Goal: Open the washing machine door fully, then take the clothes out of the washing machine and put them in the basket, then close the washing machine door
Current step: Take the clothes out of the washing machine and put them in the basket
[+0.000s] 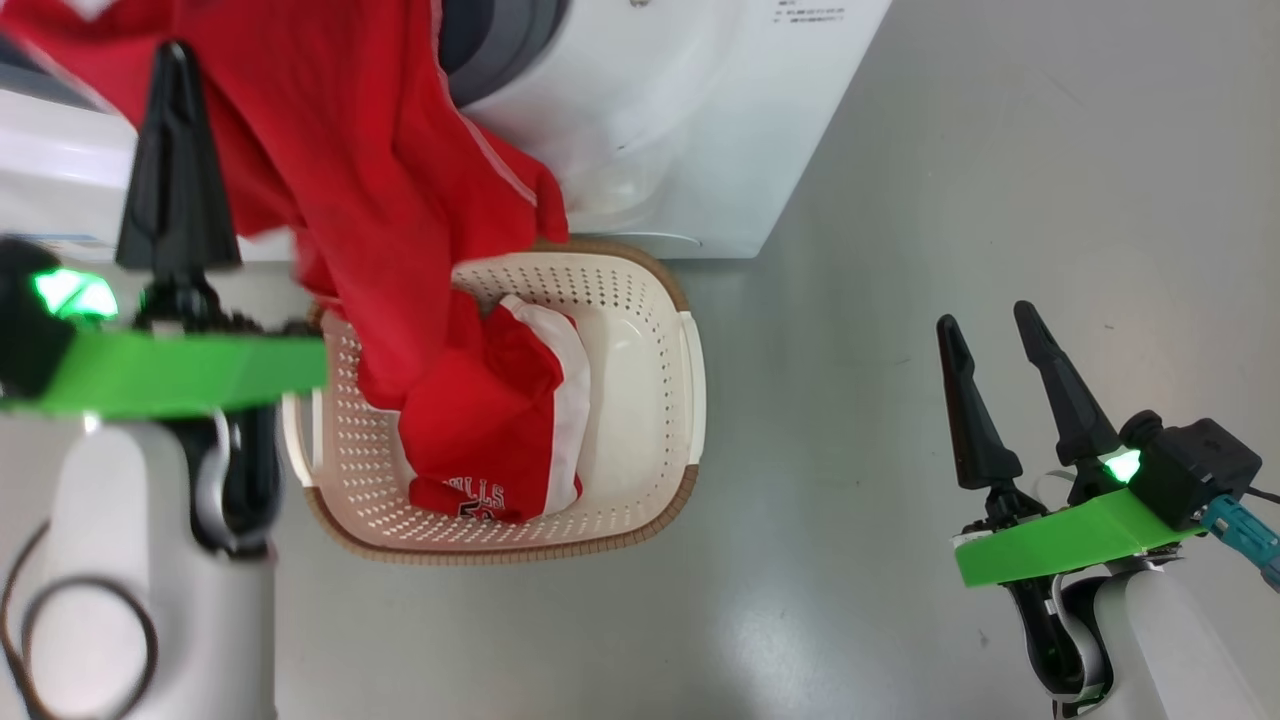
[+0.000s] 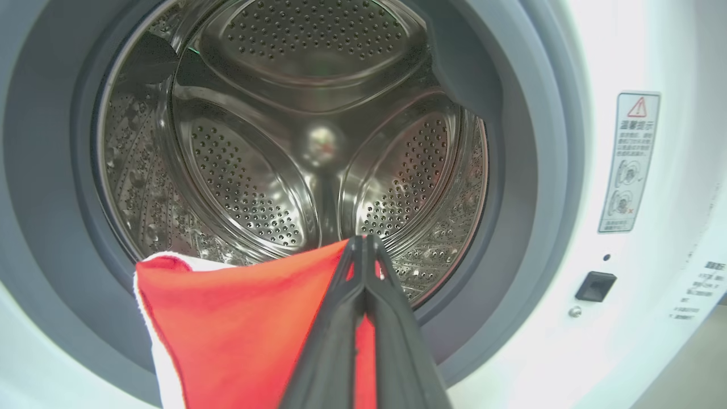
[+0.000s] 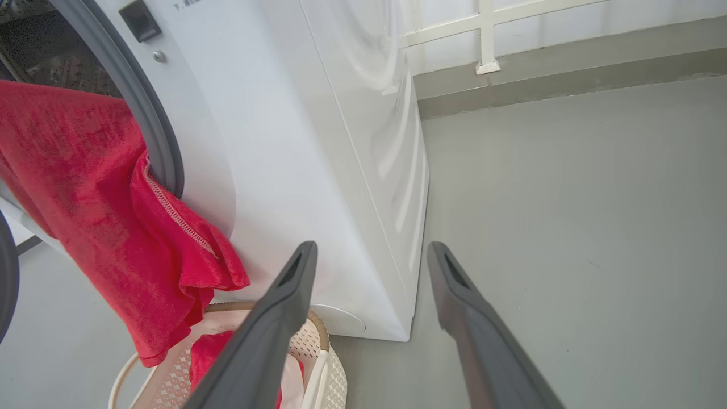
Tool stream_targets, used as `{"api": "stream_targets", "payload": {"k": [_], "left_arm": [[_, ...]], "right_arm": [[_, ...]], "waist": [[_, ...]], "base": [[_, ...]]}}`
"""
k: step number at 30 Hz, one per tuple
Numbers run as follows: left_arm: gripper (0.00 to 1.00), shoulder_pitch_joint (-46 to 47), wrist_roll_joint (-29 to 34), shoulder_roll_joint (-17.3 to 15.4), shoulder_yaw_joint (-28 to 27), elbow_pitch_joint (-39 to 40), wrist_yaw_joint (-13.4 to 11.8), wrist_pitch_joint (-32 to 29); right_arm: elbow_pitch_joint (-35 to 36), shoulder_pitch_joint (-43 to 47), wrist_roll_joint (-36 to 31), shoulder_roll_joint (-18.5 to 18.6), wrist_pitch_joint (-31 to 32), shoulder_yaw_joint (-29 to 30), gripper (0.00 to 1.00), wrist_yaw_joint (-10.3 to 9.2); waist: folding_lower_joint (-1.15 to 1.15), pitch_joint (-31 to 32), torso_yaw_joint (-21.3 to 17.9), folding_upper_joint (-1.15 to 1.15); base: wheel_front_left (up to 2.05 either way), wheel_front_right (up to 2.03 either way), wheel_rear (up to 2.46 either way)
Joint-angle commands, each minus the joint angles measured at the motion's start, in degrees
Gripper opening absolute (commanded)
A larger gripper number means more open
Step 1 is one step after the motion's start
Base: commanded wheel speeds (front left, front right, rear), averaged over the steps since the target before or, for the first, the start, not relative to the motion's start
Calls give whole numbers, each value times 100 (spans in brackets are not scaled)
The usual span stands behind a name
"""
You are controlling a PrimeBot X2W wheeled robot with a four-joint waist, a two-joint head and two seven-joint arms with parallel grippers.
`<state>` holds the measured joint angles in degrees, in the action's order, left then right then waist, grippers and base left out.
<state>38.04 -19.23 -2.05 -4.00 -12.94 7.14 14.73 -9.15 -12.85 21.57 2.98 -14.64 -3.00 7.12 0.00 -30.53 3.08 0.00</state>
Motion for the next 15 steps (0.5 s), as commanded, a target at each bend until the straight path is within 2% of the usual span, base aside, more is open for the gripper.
{"api": "stream_targets", "payload": {"k": [1, 10, 15], "left_arm": [[0, -276, -28, -148, -103, 369, 34, 27], [0, -1314, -149, -90, -307, 1911, 35, 27], [0, -1736, -307, -85, -304, 2519, 35, 27]], "right_arm": [[115, 139, -55, -11, -36, -143, 100, 36], [115, 194, -54, -11, -36, -117, 100, 36], [120, 211, -57, -11, -36, -110, 100, 36]], "waist": [[0, 38, 35, 0], [0, 69, 22, 0], [0, 59, 36, 0]], "base": [[0, 0, 0], [0, 0, 0], [0, 0, 0]]}}
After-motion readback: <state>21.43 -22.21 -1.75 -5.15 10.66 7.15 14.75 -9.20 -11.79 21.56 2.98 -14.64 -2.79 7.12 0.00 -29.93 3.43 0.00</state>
